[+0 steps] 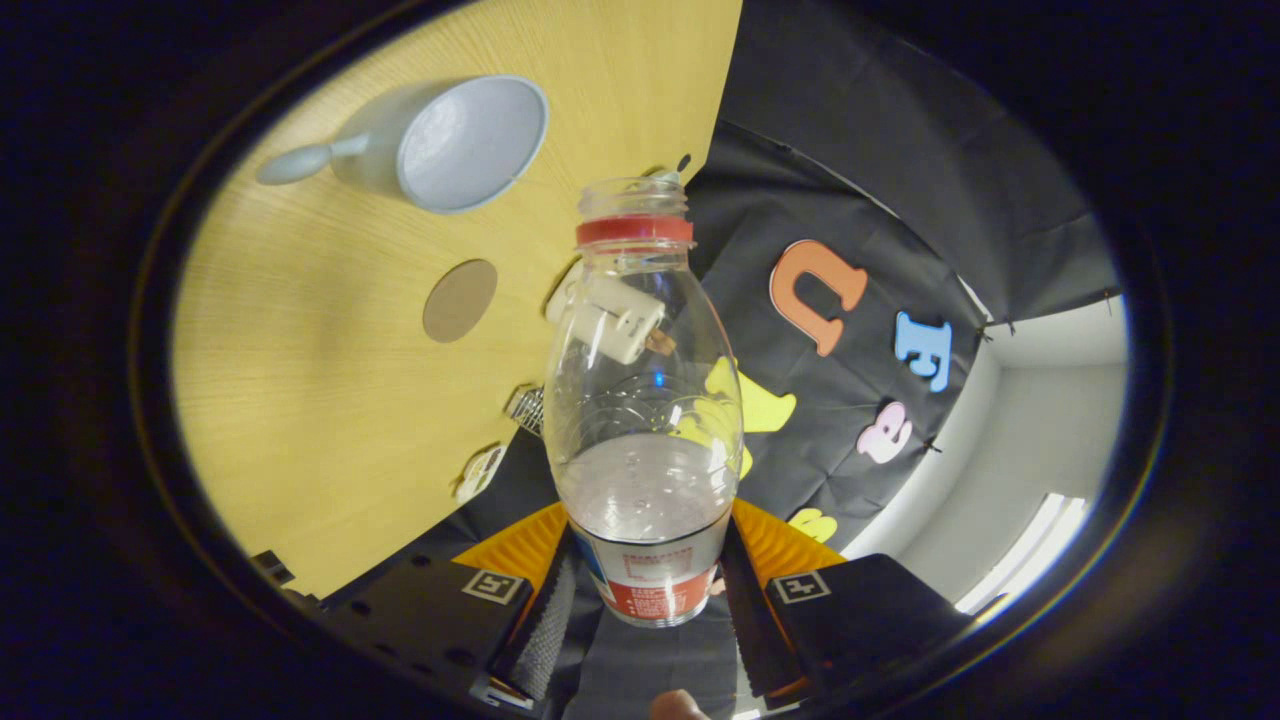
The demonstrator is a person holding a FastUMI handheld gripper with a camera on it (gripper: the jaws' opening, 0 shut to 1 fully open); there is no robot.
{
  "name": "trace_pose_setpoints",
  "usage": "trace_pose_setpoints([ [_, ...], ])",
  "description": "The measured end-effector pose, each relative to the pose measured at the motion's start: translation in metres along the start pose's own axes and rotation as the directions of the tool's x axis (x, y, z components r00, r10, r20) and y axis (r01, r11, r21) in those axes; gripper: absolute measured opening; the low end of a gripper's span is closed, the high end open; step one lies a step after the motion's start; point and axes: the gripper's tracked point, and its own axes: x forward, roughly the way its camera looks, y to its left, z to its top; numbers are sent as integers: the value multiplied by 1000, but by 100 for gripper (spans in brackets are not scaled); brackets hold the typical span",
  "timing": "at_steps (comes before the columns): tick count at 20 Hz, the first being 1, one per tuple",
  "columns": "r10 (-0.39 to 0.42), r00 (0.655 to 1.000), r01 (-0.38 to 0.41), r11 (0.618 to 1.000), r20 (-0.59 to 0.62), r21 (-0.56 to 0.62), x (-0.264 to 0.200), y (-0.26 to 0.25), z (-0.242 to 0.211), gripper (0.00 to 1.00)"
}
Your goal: Take the bottle from table, then pour the juice into the cup, finally place the bottle on the coaster
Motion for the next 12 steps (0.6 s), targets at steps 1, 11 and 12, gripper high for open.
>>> trace_pose_setpoints([
  [1, 0, 1000, 0, 1000, 3, 4, -1, 0, 1, 76],
  [11, 101, 995, -100, 978, -1, 182, -6, 16, -4, 76],
  [12, 116, 993, -114, 970, 3, 214, -8, 19, -4, 76],
])
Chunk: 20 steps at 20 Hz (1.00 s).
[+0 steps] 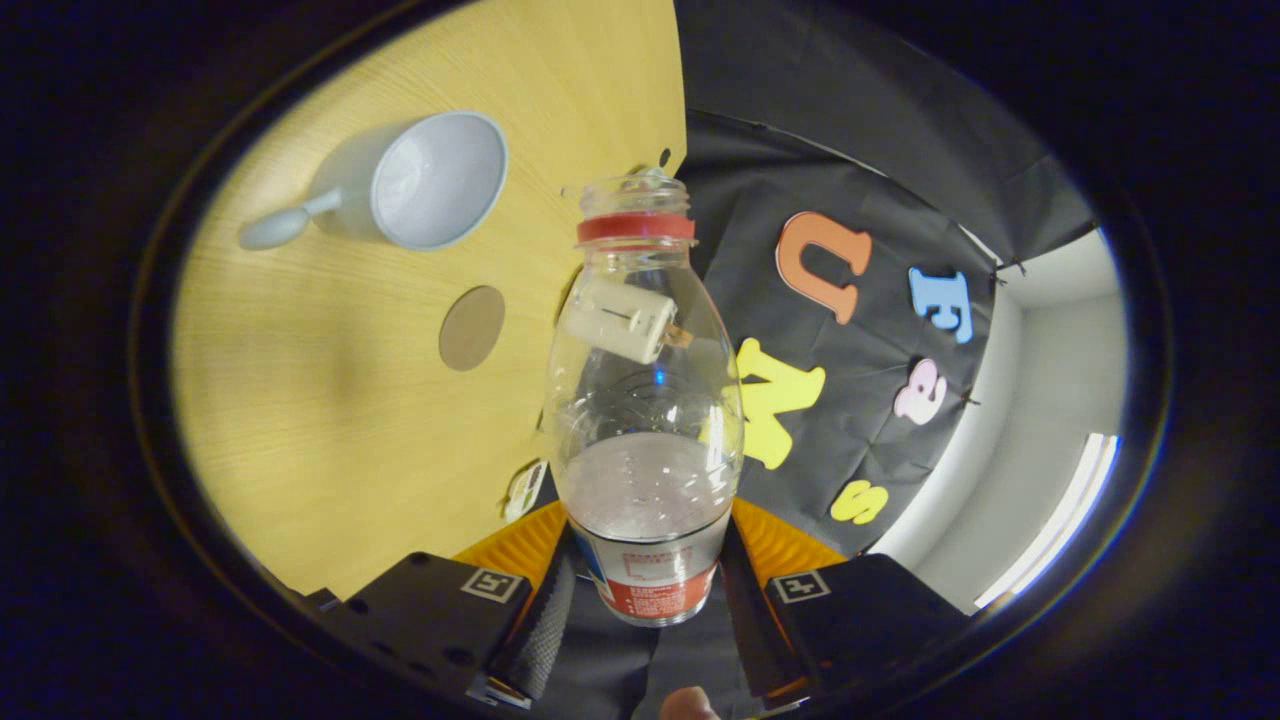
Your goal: Take the bottle from table, then pour the juice into the cup, finally place the bottle on the coaster
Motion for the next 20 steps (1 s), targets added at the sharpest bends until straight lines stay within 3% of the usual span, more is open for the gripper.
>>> trace_pose_setpoints([
  [4, 74, 997, -76, 983, 18, 166, -4, 15, -1, 76],
  [11, 166, 982, -188, 861, 87, 474, -14, 30, -4, 76],
  [16, 196, 969, -244, 699, 148, 672, -21, 35, -12, 76],
  [20, 175, 960, -278, 482, 220, 831, -30, 28, -16, 77],
])
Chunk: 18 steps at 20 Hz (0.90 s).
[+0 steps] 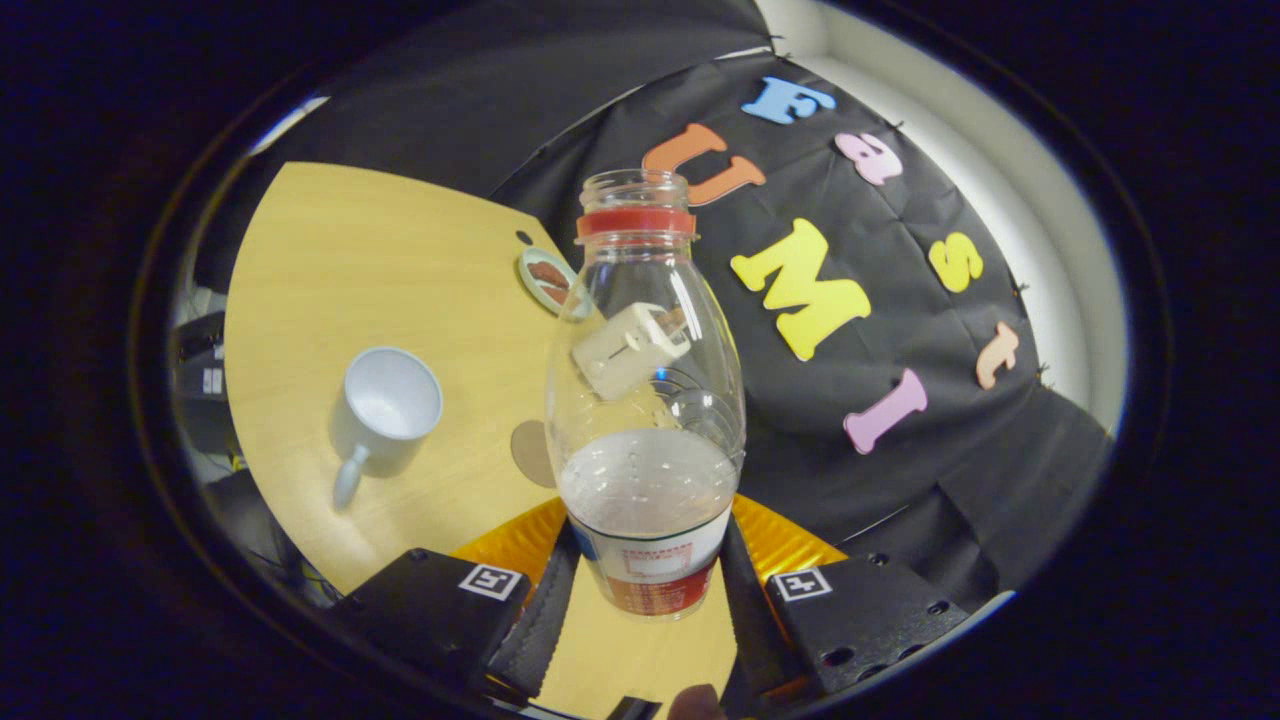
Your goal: Take the bottle from table, then pour the juice into the cup, finally place the bottle on the coaster
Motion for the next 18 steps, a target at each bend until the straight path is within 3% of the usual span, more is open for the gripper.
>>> trace_pose_setpoints([
  [6, -13, 994, -20, 956, 112, 291, -13, -20, 6, 76],
  [11, 45, 980, -139, 848, 192, 511, -5, -26, 28, 76],
  [14, 55, 976, -171, 797, 212, 579, 5, -34, 34, 76],
  [18, 25, 973, -164, 773, 229, 612, 27, -45, 42, 76],
])
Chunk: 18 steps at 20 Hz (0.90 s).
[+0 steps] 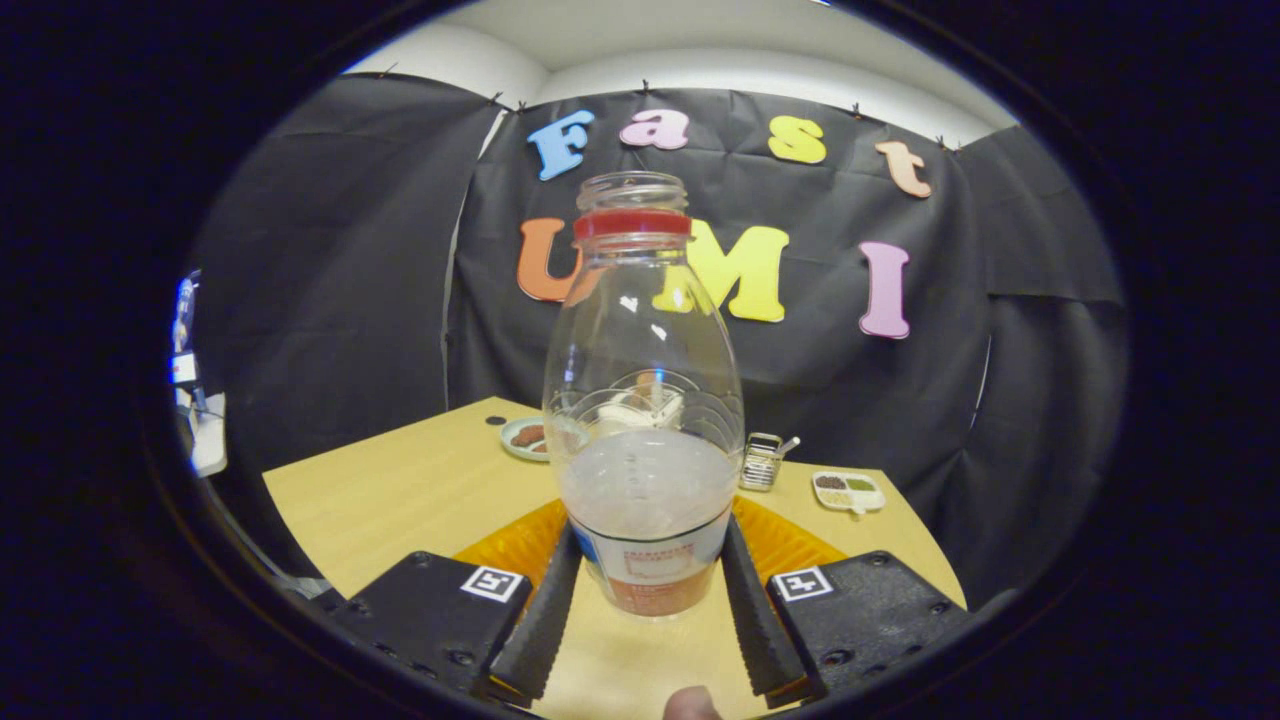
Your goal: Take the bottle from table, then pour the juice into the cup, finally place the bottle on the coaster
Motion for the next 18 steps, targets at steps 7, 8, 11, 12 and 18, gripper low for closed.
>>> trace_pose_setpoints([
  [7, 53, 999, -53, 997, 8, 56, 75, 10, -4, 77],
  [8, 61, 998, -61, 996, 4, 65, 86, 12, -7, 78],
  [11, 77, 997, -75, 993, -17, 91, 124, 15, -25, 79],
  [12, 74, 997, -71, 993, -27, 99, 133, 15, -31, 79],
  [18, 67, 992, -54, 991, -108, 123, 174, 17, -85, 80],
])
